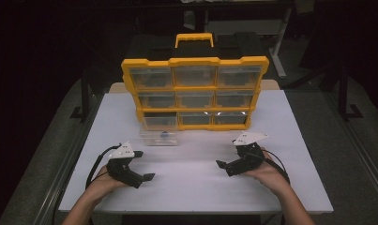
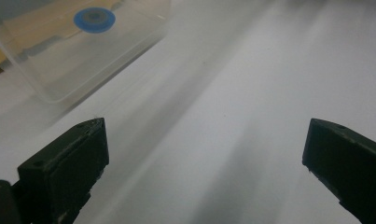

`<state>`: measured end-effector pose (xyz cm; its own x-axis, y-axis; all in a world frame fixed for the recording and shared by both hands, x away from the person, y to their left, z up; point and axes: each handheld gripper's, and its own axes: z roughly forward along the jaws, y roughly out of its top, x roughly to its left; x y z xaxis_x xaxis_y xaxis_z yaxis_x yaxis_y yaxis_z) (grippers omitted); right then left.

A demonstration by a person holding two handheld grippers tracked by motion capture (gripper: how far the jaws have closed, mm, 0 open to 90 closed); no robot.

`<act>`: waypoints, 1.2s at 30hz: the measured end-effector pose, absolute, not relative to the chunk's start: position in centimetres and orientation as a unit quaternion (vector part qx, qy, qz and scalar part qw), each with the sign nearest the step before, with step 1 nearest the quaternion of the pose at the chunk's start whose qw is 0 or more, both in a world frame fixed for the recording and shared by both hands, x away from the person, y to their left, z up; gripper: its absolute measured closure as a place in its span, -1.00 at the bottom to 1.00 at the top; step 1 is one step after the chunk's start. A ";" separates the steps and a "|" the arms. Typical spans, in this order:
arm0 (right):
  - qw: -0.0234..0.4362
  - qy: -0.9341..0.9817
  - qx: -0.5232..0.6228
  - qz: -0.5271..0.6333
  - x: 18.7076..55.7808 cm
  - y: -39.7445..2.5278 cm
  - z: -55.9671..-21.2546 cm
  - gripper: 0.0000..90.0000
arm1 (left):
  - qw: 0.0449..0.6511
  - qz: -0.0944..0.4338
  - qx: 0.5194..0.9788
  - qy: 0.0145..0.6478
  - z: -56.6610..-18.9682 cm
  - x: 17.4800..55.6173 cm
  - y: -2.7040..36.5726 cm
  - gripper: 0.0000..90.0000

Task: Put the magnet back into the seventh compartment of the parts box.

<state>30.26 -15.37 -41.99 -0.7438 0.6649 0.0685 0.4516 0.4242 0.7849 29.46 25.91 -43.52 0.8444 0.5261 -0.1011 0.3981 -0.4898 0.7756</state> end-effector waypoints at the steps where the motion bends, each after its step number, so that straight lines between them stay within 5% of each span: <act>1: 0.127 0.833 0.336 0.420 30.1 -15.5 -42.1 -0.96 | 0.427 0.075 0.860 0.268 -43.5 29.5 25.9 -0.99; 36: 0.134 0.824 0.357 0.419 27.2 -19.3 -44.6 -0.96 | 0.426 0.079 0.860 0.269 -43.8 29.0 26.1 -0.99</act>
<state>27.24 -19.34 -44.64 -0.7094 0.7003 0.0790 0.4763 0.3938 0.7861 29.03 26.10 -43.79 0.8432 0.5294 -0.0938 0.3955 -0.4925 0.7753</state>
